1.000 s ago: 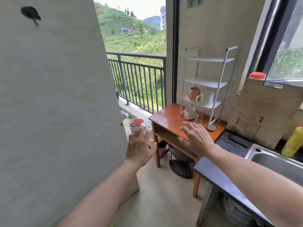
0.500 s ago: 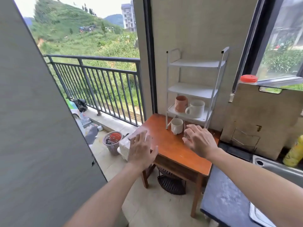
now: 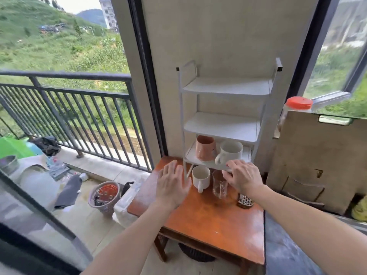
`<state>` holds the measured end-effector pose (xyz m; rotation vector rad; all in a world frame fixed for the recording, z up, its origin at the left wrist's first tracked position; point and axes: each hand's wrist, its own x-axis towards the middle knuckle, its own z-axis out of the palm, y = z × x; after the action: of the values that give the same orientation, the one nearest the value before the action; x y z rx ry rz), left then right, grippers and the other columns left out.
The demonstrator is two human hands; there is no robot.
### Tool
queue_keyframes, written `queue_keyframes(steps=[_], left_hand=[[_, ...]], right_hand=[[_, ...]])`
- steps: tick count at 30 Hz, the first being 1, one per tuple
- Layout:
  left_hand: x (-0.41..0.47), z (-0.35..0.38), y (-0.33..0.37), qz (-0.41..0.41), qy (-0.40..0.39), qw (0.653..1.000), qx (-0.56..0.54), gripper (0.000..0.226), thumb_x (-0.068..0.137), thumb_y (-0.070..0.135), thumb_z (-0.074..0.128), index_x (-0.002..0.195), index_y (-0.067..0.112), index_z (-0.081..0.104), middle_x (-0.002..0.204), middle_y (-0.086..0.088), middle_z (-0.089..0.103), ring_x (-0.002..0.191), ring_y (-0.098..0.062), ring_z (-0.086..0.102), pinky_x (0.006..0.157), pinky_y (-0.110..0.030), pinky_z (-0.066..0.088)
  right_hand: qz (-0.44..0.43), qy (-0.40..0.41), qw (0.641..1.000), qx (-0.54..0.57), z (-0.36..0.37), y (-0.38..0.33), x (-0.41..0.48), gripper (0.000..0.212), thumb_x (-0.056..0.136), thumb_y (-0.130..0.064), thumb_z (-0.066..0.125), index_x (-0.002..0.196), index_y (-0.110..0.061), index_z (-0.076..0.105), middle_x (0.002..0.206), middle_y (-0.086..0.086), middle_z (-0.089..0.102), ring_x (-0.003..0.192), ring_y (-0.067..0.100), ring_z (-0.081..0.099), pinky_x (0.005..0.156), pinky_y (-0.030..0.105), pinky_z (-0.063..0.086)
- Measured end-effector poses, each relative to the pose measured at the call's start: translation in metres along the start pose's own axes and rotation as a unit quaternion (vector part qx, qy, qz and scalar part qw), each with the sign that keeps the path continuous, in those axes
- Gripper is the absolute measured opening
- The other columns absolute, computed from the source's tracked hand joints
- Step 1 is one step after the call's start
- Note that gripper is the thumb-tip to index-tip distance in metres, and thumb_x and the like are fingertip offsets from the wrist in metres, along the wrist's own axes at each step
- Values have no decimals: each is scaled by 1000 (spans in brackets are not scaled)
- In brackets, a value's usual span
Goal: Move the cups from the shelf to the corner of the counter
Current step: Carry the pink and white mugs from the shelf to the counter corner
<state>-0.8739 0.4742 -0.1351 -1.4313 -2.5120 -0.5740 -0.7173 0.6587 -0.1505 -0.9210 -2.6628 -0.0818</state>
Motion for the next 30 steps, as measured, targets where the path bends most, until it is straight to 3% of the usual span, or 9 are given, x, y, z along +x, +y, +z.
queue_keyframes(steps=[6,11,15,18,25,30], left_hand=[[78,42,-12,35,-51,997,-51,37,87,40,50,114,15,51,119,-5,50,110,-25,49,93,-34,39],[131,67,-17,52,-115,984,-128,37,89,35,51,113,8,48,124,-10,45,115,-27,46,88,-37,47],[154,81,-14,52,-161,974,-150,39,90,28,51,119,2,48,126,-17,43,117,-34,44,92,-41,43],[163,87,-11,71,-168,970,-164,30,90,18,50,112,-1,54,123,-21,49,114,-39,45,95,-46,40],[178,110,-17,-17,-197,949,-246,40,85,32,44,99,-1,61,118,-16,48,98,-37,56,78,-36,43],[181,116,-19,-22,-206,936,-284,18,87,17,50,88,1,59,116,-13,46,103,-30,52,79,-28,39]], right_hand=[[85,18,996,8,22,0,43,35,90,-46,44,96,-18,64,96,4,70,86,25,63,73,36,43],[220,-18,975,-17,39,-16,65,59,86,-69,29,79,-25,68,71,-2,68,69,21,62,67,31,40],[298,-54,952,29,52,-26,78,63,80,-77,25,64,-26,57,59,-6,57,62,20,54,60,30,35],[318,-59,945,39,57,-25,78,55,80,-71,31,65,-25,57,60,-6,55,66,21,58,60,30,38],[377,-53,925,20,57,-13,72,38,84,-47,40,87,-16,62,91,4,62,80,32,60,63,34,39],[440,4,887,140,62,-9,72,25,85,-37,48,87,-14,57,100,9,56,85,36,59,65,35,38]])
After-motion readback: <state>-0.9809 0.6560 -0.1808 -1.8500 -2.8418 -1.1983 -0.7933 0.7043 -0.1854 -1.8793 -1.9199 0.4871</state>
